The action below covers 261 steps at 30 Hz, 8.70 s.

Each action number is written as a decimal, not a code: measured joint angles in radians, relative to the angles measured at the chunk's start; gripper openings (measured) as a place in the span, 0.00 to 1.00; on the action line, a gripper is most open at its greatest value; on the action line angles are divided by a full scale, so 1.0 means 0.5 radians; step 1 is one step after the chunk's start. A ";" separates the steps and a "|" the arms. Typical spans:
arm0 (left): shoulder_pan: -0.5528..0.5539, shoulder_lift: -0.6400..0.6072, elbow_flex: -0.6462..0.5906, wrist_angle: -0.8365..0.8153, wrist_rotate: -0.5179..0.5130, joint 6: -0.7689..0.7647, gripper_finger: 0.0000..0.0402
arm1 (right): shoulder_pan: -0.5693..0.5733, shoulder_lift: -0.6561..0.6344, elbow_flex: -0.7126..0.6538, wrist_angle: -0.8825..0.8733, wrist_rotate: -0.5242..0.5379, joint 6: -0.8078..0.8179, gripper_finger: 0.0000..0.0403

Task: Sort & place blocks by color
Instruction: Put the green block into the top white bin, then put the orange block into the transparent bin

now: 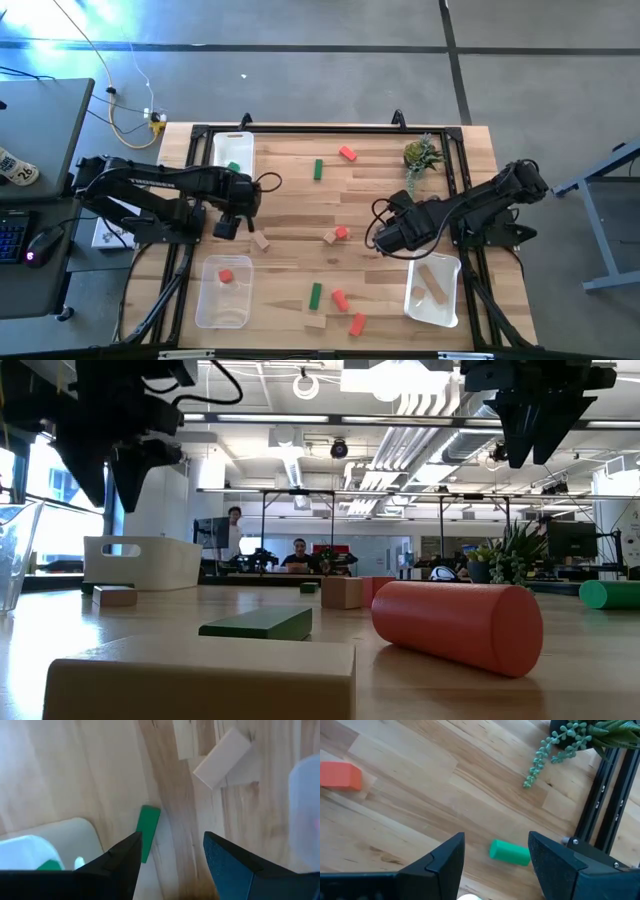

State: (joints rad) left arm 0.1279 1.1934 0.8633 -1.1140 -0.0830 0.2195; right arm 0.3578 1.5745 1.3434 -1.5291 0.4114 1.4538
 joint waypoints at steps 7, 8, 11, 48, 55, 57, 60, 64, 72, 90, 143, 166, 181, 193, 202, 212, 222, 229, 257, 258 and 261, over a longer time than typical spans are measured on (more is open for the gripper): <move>0.008 0.002 -0.218 0.216 -0.007 0.063 0.49 | -0.022 0.000 0.000 0.001 0.001 0.000 0.51; 0.011 0.002 -0.241 0.239 -0.008 0.082 0.49 | -0.022 0.000 0.000 0.001 0.002 0.000 0.51; 0.035 0.002 -0.319 0.337 -0.013 0.142 0.49 | -0.022 0.000 0.000 0.002 0.001 0.003 0.51; 0.281 0.520 -0.486 0.683 -0.044 0.307 0.41 | -0.022 0.000 0.001 0.143 0.066 0.059 0.51; 0.280 0.504 -0.485 0.670 -0.034 0.298 0.16 | -0.023 0.000 0.001 0.169 0.066 0.058 0.51; 0.280 0.500 -0.486 0.672 -0.041 0.288 0.16 | -0.022 0.000 0.001 0.189 0.066 0.059 0.51; 0.280 0.497 -0.471 0.666 -0.044 0.278 0.16 | -0.026 0.000 0.001 0.217 0.057 0.058 0.51; 0.274 0.483 -0.399 0.663 0.017 0.217 0.16 | -0.054 0.000 0.001 0.245 0.011 0.055 0.51; 0.272 0.322 -0.180 0.614 0.115 -0.041 0.16 | -0.118 0.001 0.001 0.260 0.007 0.038 0.51; 0.925 -0.082 0.101 0.466 -0.303 -0.685 0.18 | -0.407 0.001 0.001 0.968 -0.127 -0.725 0.51; 1.549 0.475 0.309 0.197 0.080 -0.859 0.47 | -0.710 0.615 0.002 1.604 -0.994 -3.554 0.51; 1.099 0.212 0.621 0.110 0.243 -1.172 0.48 | -0.698 0.819 -0.001 1.710 -1.011 -3.500 0.48; 0.917 0.179 0.621 0.148 0.260 -1.111 0.48 | -0.742 0.791 0.029 1.680 -1.108 -3.119 0.25; 0.914 0.179 0.621 0.364 0.629 -0.666 0.47 | -0.880 0.711 0.417 1.662 -1.069 -2.825 0.25; 0.914 0.180 0.621 0.510 0.887 -0.339 0.47 | -0.939 0.711 0.748 1.661 -1.055 -2.713 0.25; 0.892 0.180 0.621 0.529 0.951 -0.070 0.47 | -0.979 0.715 1.035 1.595 -1.073 -2.676 0.25; 0.894 0.165 0.621 0.843 1.180 -0.065 0.47 | -1.008 0.715 1.525 1.311 -1.029 -2.732 0.25; 0.893 0.165 0.621 1.002 1.342 -0.124 0.47 | -1.008 0.713 1.882 1.026 -0.928 -2.769 0.25; 0.897 0.165 0.621 1.707 1.506 -0.503 0.47 | -0.998 0.714 1.963 0.861 -0.986 -2.714 0.25; 0.897 0.165 0.621 1.707 1.506 -0.499 0.47 | -0.998 0.715 1.963 0.867 -0.986 -2.714 0.25; 0.897 0.166 0.621 1.713 1.500 -0.485 0.47 | -0.999 0.717 1.963 0.875 -0.986 -2.714 0.25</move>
State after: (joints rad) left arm 0.5766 1.2762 1.1740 -0.2573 0.6670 -0.0231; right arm -0.1417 1.9332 2.3249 -1.0918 -0.0818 0.0967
